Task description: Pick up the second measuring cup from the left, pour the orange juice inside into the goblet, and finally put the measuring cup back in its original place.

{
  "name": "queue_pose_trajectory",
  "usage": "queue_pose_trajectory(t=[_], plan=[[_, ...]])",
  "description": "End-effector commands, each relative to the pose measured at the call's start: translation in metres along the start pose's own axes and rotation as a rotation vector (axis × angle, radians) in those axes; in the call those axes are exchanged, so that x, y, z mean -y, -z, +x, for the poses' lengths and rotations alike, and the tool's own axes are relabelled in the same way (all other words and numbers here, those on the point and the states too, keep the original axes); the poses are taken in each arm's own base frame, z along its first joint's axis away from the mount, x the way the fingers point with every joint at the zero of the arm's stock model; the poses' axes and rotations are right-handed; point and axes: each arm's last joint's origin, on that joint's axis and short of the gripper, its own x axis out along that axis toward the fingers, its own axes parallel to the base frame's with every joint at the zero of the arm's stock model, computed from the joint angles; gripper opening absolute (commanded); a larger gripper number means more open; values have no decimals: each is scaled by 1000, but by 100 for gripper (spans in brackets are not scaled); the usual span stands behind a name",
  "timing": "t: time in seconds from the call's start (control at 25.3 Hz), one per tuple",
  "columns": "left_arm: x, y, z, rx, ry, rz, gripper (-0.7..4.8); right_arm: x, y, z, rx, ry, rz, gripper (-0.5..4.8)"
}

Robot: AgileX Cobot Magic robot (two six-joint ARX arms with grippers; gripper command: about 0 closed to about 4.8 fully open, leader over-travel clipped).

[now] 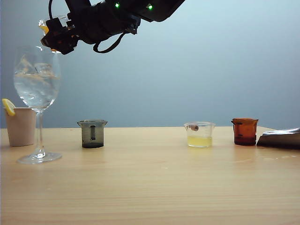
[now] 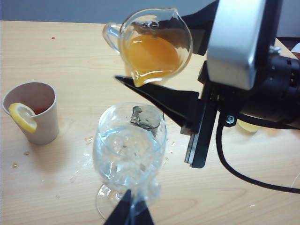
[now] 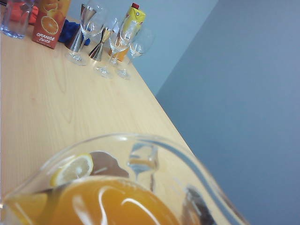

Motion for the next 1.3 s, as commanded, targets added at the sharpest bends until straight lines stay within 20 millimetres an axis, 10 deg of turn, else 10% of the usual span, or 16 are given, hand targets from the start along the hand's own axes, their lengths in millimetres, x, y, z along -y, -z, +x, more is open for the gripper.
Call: queue_pose_trajectory(t=[0.04,1.3], plan=[[1,-3,-2,18,7,6,-5,4,-9,-1,39,19,-46,-2],[0,-1,-2,-4,4,4,-5,3,-10,0,34,26,-347,-2]])
